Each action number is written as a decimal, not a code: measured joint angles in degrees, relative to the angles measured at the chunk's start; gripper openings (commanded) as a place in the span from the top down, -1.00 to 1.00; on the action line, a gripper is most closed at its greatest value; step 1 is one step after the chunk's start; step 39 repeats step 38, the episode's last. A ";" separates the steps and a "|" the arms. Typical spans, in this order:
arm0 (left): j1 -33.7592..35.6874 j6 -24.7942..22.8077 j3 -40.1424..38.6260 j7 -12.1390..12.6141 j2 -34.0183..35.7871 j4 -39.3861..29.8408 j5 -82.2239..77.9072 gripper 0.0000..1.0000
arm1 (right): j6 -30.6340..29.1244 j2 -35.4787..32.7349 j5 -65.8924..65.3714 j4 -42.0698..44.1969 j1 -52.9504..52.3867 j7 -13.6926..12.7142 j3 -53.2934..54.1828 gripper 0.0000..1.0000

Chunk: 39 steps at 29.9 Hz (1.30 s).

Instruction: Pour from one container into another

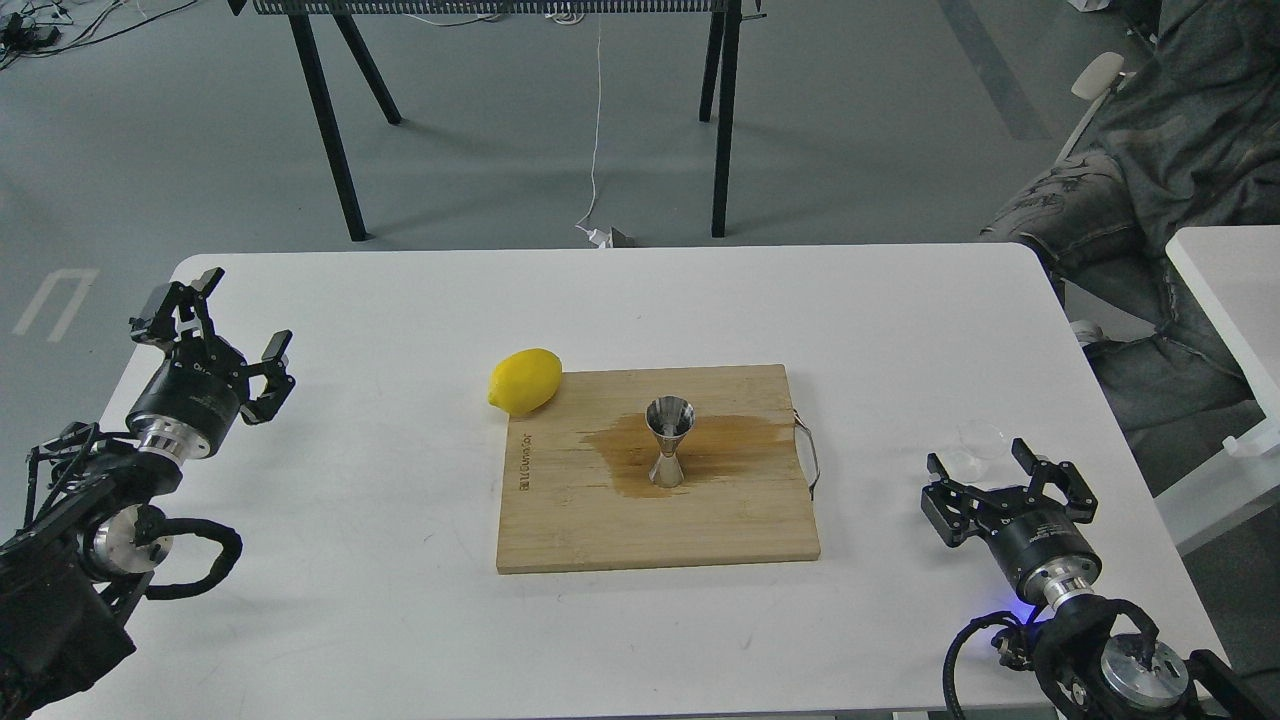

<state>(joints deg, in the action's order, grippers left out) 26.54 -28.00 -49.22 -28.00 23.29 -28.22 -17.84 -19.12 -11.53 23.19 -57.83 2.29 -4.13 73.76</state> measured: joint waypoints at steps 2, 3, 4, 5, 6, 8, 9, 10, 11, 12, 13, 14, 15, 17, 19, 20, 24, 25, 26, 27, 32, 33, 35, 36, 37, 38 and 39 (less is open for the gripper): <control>0.00 0.00 0.00 0.00 0.00 0.00 0.00 -0.98 | 0.00 -1.41 0.02 -2.81 2.42 0.00 0.33 -0.95; 0.00 0.00 0.00 0.00 0.00 0.00 0.00 -0.98 | 0.00 -2.46 0.02 -4.48 3.82 0.00 0.42 -0.95; 0.00 0.00 0.00 0.00 0.00 0.00 0.00 -0.98 | -0.05 -3.37 0.03 -5.94 5.04 0.02 0.54 -0.95; 0.00 0.00 0.00 0.00 0.00 0.00 0.00 -0.98 | -0.42 -4.41 0.02 -7.64 6.55 0.04 0.63 -0.95; 0.00 0.00 0.00 0.00 0.00 0.00 0.00 -0.98 | -1.32 -5.66 0.01 -9.51 8.23 0.15 0.82 -0.95; 0.00 0.00 0.00 0.00 0.00 0.00 0.00 -0.98 | -4.05 -8.19 -0.18 -12.72 10.96 0.39 1.37 -0.97; 0.00 0.00 0.00 0.00 -0.06 0.00 0.00 -0.98 | -5.88 -9.68 -0.48 -14.28 12.11 0.49 1.52 -0.98; 0.00 0.00 0.01 0.00 -0.11 0.00 0.00 -0.98 | -7.19 -11.15 -0.78 -15.51 12.87 0.62 1.65 -0.98; 0.00 0.00 0.01 0.00 -0.16 0.00 0.00 -0.98 | -7.92 -12.51 -1.04 -16.36 13.31 0.67 1.68 -0.98; 0.00 0.00 0.00 0.00 -0.26 0.00 0.00 -0.98 | -8.42 -13.88 -1.37 -17.00 13.57 0.70 1.74 -0.97; 0.01 0.00 0.00 0.00 -0.40 0.00 0.00 -0.98 | -8.65 -14.87 -1.67 -17.28 13.61 0.71 1.79 -0.98; 0.05 0.00 0.00 0.00 -0.50 0.00 0.00 -0.98 | -8.77 -15.68 -1.91 -17.34 13.46 0.71 1.86 -0.98; 0.11 0.00 0.01 0.00 -0.55 0.00 0.00 -0.98 | -8.81 -16.21 -2.02 -17.34 13.10 0.71 1.99 -0.98; 0.18 0.00 0.04 0.00 -0.60 0.00 0.00 -0.98 | -8.88 -17.37 -2.36 -17.15 11.01 0.71 2.51 -0.98; 0.18 0.00 0.05 0.00 -0.60 0.00 0.00 -0.98 | -8.89 -18.36 -3.43 -16.14 7.55 0.71 2.72 -0.98; 0.18 0.00 0.06 0.00 -0.59 0.00 0.00 -0.98 | -8.90 -18.68 -4.35 -14.98 5.27 0.71 2.76 -0.98; 0.18 0.00 0.09 0.00 -0.45 0.00 0.00 -0.98 | -8.90 -19.05 -6.67 -8.07 -4.84 0.53 1.83 -0.97; 0.18 0.00 0.09 0.00 -0.44 0.00 0.00 -0.98 | -8.90 -19.05 -6.85 -6.15 -7.37 0.42 1.21 -0.98; 0.18 0.00 0.09 0.00 -0.45 0.00 0.00 -0.98 | -8.90 -18.95 -6.94 -4.36 -9.66 0.37 0.42 -0.98; 0.18 0.00 0.09 0.00 -0.44 0.00 0.00 -0.98 | -8.90 -18.77 -6.98 -2.97 -11.44 0.37 -0.35 -0.98; 0.32 0.00 0.03 0.00 -0.46 0.00 0.00 -0.98 | -8.90 -16.15 -7.02 1.17 -17.61 0.81 -2.69 -0.97; 0.35 0.00 0.00 0.00 -0.49 0.00 0.00 -0.98 | -8.90 -15.44 -7.04 1.49 -17.92 0.82 -2.65 -0.97; 0.35 0.00 -0.12 0.00 -0.51 0.01 0.00 -0.98 | -8.90 -14.00 -7.04 2.59 -18.56 0.87 -2.43 -0.97; 0.39 0.00 -0.20 0.00 -0.52 0.00 0.00 -0.98 | -8.90 -13.59 -7.04 3.24 -19.02 0.87 -2.45 -0.97; 0.42 0.00 -0.26 0.00 -0.53 0.00 0.00 -0.98 | -8.90 -13.38 -7.03 3.83 -19.47 0.89 -2.56 -0.97; 0.48 0.00 -0.32 0.00 -0.53 0.01 0.00 -0.98 | -8.89 -13.20 -7.03 4.49 -19.88 0.89 -2.75 -0.97; 0.48 0.00 -0.32 0.00 -0.53 0.01 0.00 -0.98 | -8.89 -13.20 -7.03 4.49 -19.88 0.89 -2.75 -0.97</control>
